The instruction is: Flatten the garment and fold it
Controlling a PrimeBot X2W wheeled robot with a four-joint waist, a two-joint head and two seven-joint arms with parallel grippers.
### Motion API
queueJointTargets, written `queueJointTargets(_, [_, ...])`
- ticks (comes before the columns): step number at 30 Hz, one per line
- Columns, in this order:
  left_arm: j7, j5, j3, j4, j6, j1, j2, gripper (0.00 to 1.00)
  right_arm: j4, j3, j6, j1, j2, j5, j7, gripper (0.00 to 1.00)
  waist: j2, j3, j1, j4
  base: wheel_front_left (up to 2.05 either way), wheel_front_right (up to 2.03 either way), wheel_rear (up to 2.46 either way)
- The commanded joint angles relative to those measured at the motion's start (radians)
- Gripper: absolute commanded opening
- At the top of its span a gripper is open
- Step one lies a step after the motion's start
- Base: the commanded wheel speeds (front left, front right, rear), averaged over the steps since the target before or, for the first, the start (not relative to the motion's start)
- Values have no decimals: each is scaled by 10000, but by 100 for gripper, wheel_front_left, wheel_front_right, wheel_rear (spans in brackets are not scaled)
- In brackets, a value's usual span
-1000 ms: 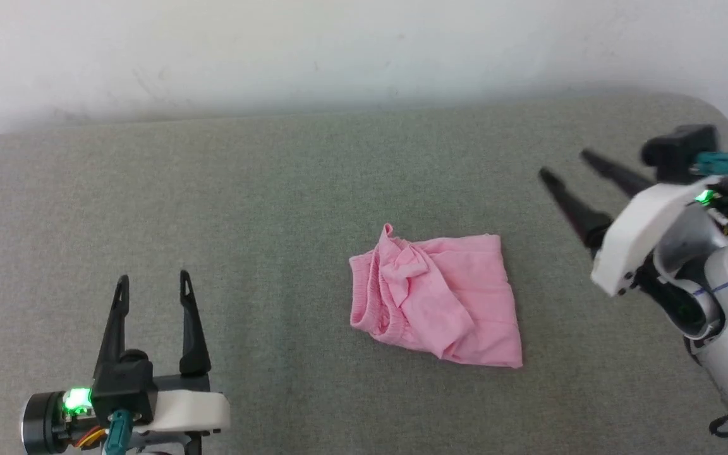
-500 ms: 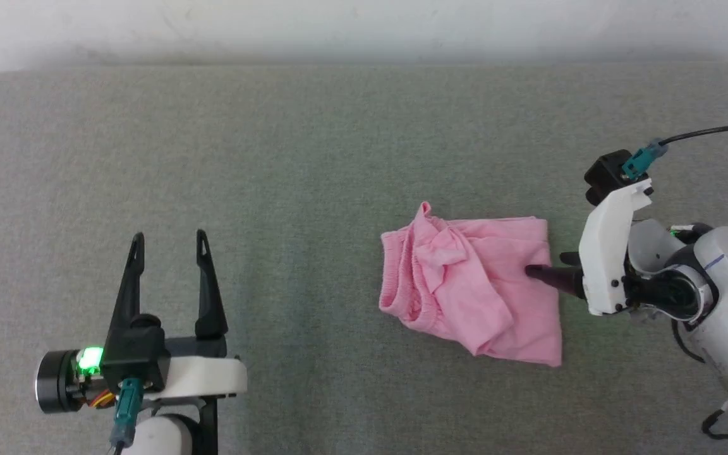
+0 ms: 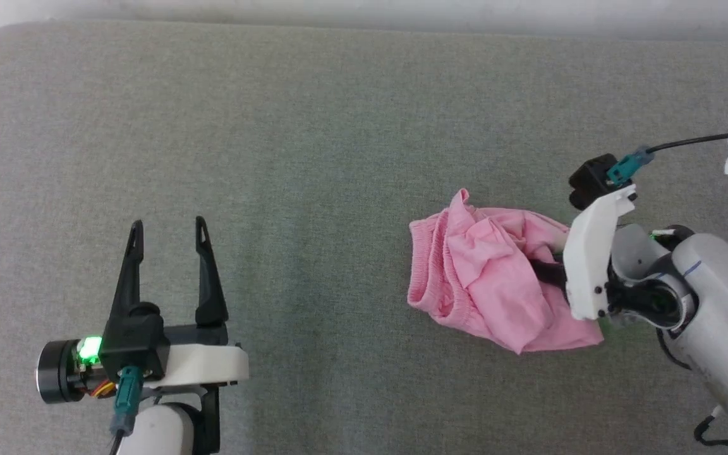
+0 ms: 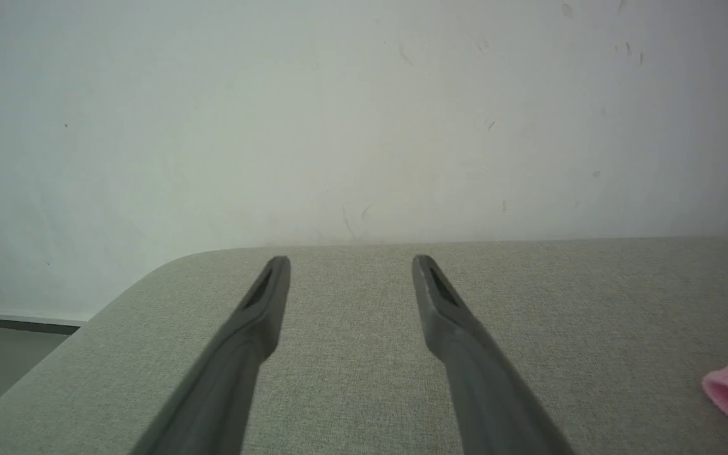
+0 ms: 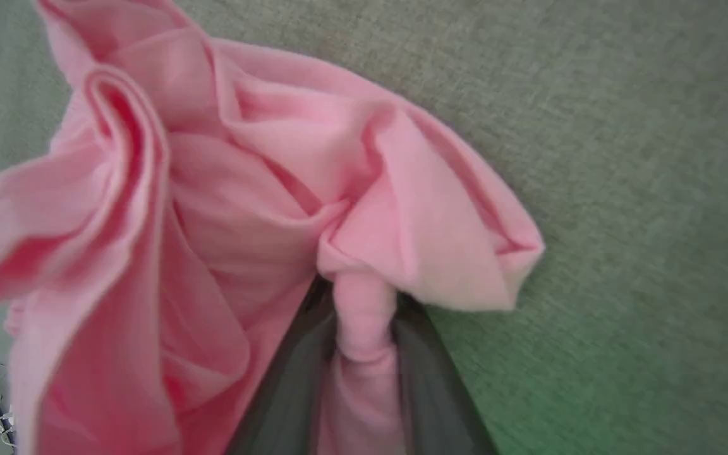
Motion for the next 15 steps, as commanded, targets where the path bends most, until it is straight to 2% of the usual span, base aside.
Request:
queueJointTargets(1, [-47,17,68,13,42,25,0,100,137,558,-11,495,288,57,-72,0,-1,-219,0,-181,0,0,0])
queueJointTargets(7, [-47,42,190,-17,32,377,115,100,-987,1255,-11,38,-321,31,-923,0,-1,-669,0,-826,0,0,0])
queueJointTargets(15, [-47,60,462,-237,84,678,307,100,-2850,2301,-11,-974,-1601,-597,-1630,0,-1,-596,0,-2419,0,0,0])
